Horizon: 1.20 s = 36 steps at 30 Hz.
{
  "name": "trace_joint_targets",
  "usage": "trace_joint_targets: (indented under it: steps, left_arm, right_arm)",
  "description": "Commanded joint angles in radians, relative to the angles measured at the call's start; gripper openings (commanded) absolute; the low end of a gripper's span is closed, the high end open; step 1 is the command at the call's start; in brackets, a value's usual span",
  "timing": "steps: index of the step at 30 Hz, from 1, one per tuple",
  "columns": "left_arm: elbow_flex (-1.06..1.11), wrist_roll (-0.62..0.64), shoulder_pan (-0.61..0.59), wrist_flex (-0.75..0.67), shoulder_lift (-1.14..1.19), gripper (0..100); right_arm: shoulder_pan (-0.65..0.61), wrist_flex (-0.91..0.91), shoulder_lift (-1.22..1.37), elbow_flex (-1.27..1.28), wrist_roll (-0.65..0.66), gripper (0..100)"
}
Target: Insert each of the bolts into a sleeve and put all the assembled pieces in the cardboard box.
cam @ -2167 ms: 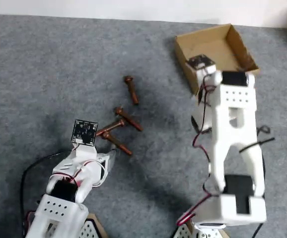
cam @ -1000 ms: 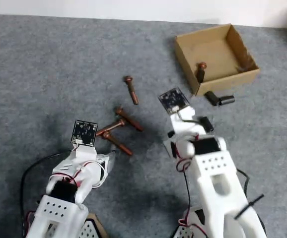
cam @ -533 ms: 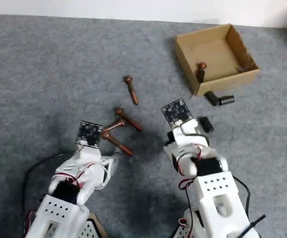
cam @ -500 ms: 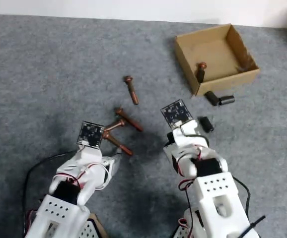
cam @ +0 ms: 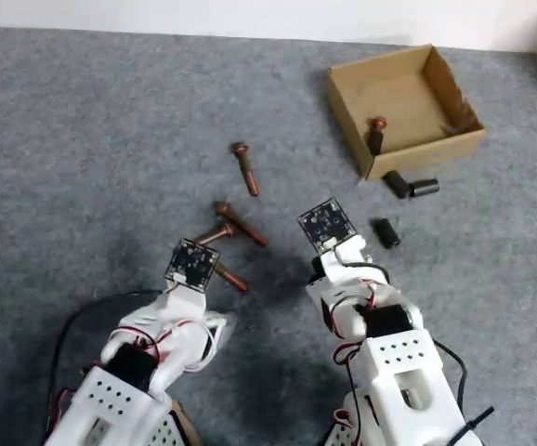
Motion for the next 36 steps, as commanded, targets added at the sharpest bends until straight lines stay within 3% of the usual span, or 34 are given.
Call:
trace_joint_targets:
  steps: [1,3,9,15,18,32,36]
  left_arm:
    - [-0.048,0.0,0.012,0.167,-0.067,21]
    - [-0.085,0.017,-0.033,0.222,-0.114,21]
    - [-0.17,0.255,-0.209,0.25,-0.222,21]
    - [-0.179,0.525,-0.249,0.245,-0.24,21]
    - [-0.205,0.594,-0.248,0.247,-0.232,21]
    - [-0.222,0.611,-0.248,0.256,-0.226,21]
    - [-0.265,0.612,-0.249,0.273,-0.134,21]
  right_arm:
    - [-0.008,-0.018,-0.022,-0.008,0.015,0.5]
    - [-0.008,-0.018,-0.022,-0.008,0.015,0.5]
    - [-0.01,-0.018,-0.021,-0.007,0.015,0.5]
    - [-0.01,-0.018,-0.021,-0.007,0.015,0.5]
    - [-0.01,-0.018,-0.021,-0.007,0.015,0.5]
    - [-0.01,-0.018,-0.021,-0.005,0.015,0.5]
    - [-0.01,-0.018,-0.021,-0.005,0.015,0.5]
